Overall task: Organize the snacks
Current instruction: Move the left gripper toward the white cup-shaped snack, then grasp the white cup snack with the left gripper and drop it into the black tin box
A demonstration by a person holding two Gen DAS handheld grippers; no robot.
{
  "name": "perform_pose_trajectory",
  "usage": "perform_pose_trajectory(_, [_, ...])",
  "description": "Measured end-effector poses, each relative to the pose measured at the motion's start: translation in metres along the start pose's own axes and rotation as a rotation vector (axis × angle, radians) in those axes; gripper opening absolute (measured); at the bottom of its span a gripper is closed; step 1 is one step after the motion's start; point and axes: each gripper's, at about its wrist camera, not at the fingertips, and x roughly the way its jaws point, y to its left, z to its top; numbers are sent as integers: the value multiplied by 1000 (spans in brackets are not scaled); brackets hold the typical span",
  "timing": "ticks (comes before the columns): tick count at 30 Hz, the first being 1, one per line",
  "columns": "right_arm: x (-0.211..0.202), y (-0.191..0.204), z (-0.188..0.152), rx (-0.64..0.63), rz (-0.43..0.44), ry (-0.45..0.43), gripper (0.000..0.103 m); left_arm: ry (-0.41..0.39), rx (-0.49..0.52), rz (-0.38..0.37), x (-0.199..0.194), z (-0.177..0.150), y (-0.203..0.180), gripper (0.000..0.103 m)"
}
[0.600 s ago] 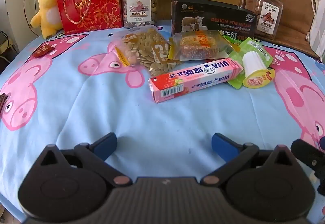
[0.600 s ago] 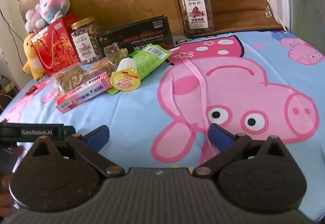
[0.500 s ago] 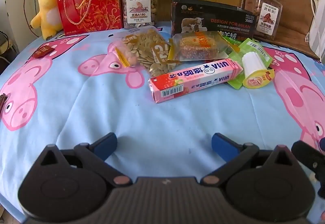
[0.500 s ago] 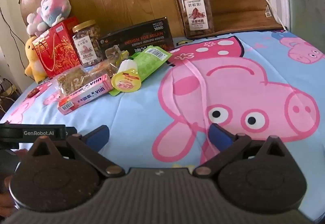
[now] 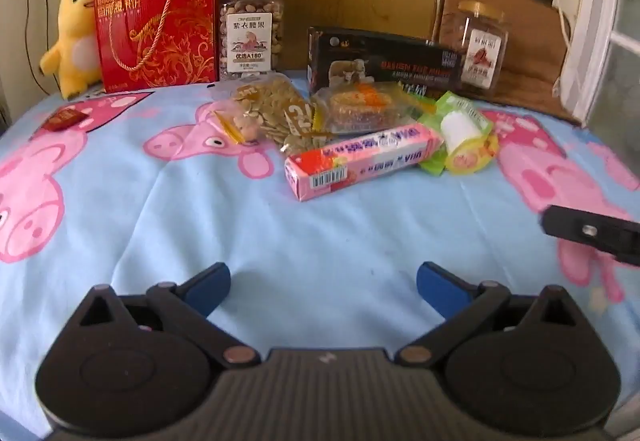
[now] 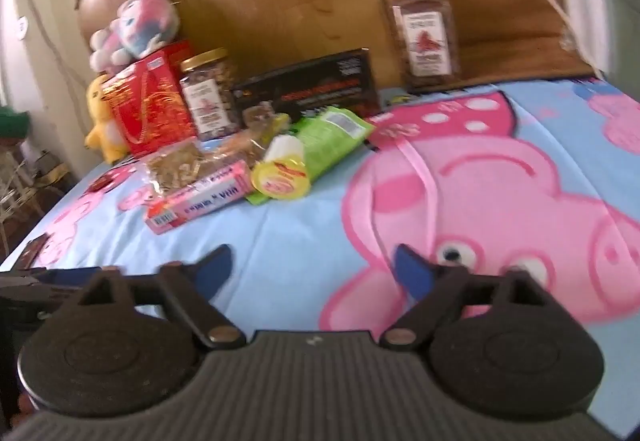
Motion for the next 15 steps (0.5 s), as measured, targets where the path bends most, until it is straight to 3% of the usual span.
perform_pose_trajectory(2, [7,0,9,-20,30,11,63,-52,-13,-23,-9,6,6,102])
perform_pose_trajectory(4, [16,-1,23,-39,56,13,54,-74,-19,-63,-13,17,9,93])
perform_pose_trajectory(8, [38,-5,50,-78,117,46,53,-63,-74,-241,-9,45,14,81])
perform_pose_trajectory(11, [60,0,57,-161,141,80,53,-9,-151,-419,9,66,15,69])
perform_pose_trajectory(15, [76,7,57,-269,195,126,54,59,-200,-549,38,75,5,58])
